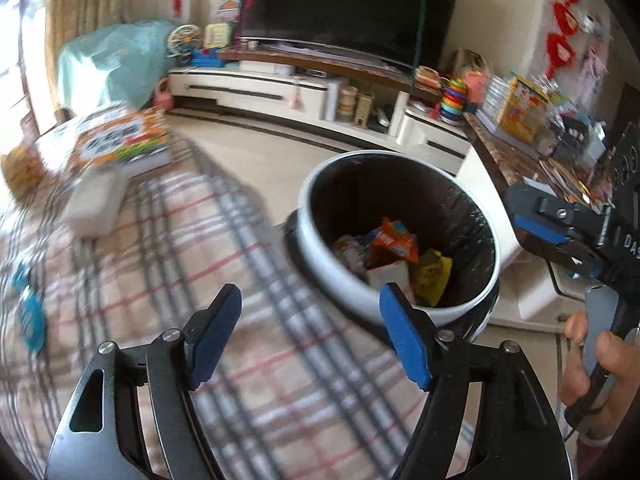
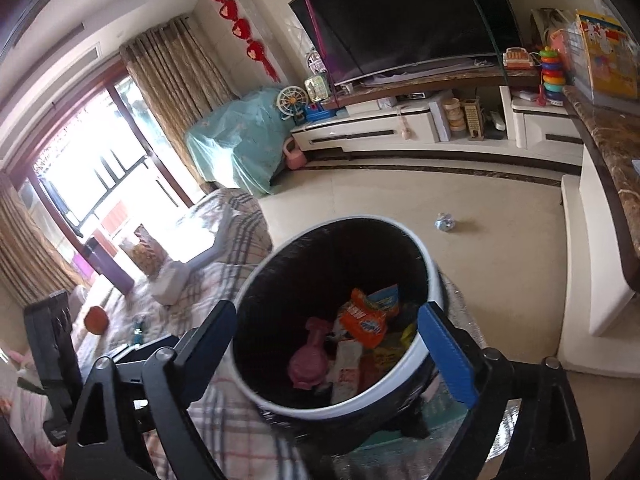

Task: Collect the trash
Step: 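Open both grippers inside the bin to drop the brush and snack bag, then move both open grippers back over the remaining trash on the bed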

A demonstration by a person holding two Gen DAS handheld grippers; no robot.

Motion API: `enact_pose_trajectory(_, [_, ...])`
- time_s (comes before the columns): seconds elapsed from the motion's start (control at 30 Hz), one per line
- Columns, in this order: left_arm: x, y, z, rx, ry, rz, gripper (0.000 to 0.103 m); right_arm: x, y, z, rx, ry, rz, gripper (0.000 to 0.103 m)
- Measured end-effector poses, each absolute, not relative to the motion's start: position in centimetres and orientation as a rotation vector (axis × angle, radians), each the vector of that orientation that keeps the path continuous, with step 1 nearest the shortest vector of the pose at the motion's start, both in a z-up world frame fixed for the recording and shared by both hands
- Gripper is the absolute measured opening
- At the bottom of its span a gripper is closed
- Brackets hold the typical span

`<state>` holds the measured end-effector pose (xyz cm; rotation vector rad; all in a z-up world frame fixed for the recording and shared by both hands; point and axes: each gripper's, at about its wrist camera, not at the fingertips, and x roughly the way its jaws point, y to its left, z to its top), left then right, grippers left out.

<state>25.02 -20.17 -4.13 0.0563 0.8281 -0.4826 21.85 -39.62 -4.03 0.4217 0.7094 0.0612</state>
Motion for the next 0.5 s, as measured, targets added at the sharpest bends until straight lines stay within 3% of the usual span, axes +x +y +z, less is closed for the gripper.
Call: enact_pose_trajectory(0.5, [22.3,-7.7,-6.2,-0.099,0.855,-0.25,0.075,22.1,-30.4,-4.5,0.387,0.758,0.23,0.097])
